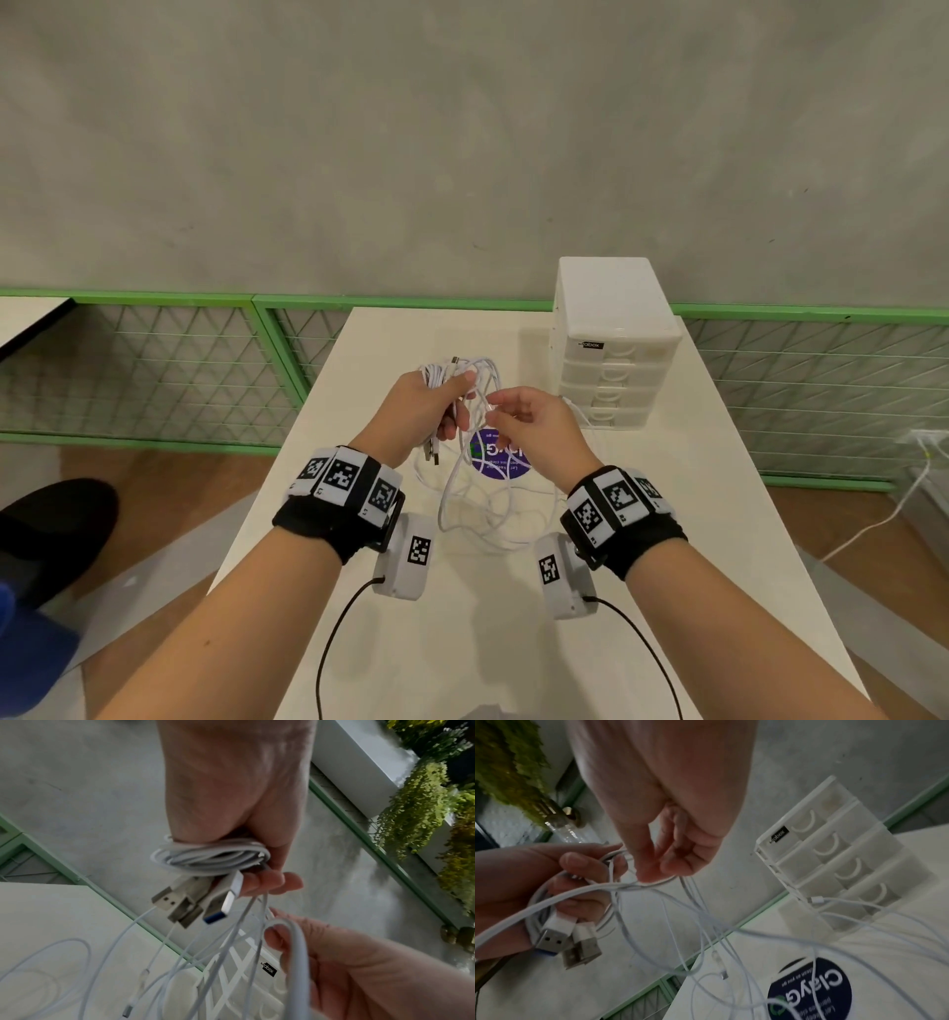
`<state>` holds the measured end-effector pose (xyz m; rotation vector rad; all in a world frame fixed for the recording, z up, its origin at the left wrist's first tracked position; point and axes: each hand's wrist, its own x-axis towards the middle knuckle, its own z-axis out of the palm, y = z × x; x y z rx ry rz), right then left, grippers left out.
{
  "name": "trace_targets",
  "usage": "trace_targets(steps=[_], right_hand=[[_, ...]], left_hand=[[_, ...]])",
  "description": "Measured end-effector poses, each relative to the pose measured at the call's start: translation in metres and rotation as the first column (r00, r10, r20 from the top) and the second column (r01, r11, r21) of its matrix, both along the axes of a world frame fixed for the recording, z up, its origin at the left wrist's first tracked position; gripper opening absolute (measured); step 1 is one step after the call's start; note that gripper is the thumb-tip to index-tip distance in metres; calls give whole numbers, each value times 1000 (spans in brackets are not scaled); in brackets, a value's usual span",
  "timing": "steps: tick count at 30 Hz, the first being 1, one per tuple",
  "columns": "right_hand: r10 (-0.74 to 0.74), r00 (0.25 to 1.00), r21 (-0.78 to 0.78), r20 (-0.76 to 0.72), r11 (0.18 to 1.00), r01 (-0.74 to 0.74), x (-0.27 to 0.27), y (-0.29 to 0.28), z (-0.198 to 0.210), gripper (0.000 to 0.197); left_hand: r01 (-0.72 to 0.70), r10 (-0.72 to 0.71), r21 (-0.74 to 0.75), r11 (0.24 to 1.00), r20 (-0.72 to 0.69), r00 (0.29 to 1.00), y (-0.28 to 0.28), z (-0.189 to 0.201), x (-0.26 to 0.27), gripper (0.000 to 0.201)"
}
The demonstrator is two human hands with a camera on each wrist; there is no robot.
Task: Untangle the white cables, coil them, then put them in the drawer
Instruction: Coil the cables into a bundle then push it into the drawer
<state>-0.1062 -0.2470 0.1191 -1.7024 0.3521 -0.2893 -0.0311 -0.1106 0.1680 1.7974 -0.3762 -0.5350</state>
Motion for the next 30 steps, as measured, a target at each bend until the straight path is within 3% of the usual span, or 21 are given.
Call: trace_targets(steps=[3, 6, 8, 11, 14, 16, 18, 20, 23, 26, 30], right_hand=[[10, 1000, -173, 14, 985, -7, 2, 3, 4, 12], [31, 996, -318, -81, 946, -56, 5, 12, 8, 37], [73, 989, -317, -131, 942, -111, 6, 13, 11, 43], [109, 994, -192, -13, 975, -109, 5, 10, 15, 37], [-51, 984, -40, 169, 997, 59, 0, 4, 17, 20], [-103, 974, 41, 200, 994, 97, -4, 2, 15, 15], [-37, 989, 120, 142, 993, 20, -5, 3, 11, 18], [180, 984, 139, 4, 974, -179, -4, 8, 3, 30], [440, 883, 76, -161, 898, -434, -10, 18, -12, 38], [423, 892, 26, -159, 905, -425, -17, 17, -17, 47], [365, 929, 262, -54, 904, -339, -18, 7, -4, 59]], left_hand=[[89, -93, 59, 994, 57, 994, -1, 0, -3, 43], [186, -195, 86, 979, 114, 974, -4, 3, -7, 53], [205, -218, 99, 974, 140, 966, -6, 6, -7, 54], [134, -145, 75, 988, 170, 975, -4, 12, -3, 51], [24, -17, -50, 998, 129, 991, -1, 20, 5, 38], [-17, 29, -113, 993, 101, 994, -1, 24, 10, 32], [-27, 43, -170, 985, 94, 995, -1, 27, 14, 29], [-26, 46, -233, 972, 77, 996, -1, 30, 17, 27], [-26, 48, -299, 954, 66, 997, -3, 35, 18, 23], [-33, 63, -307, 951, 89, 994, -2, 36, 22, 23], [-50, 70, -243, 969, 76, 995, 4, 31, 28, 23]])
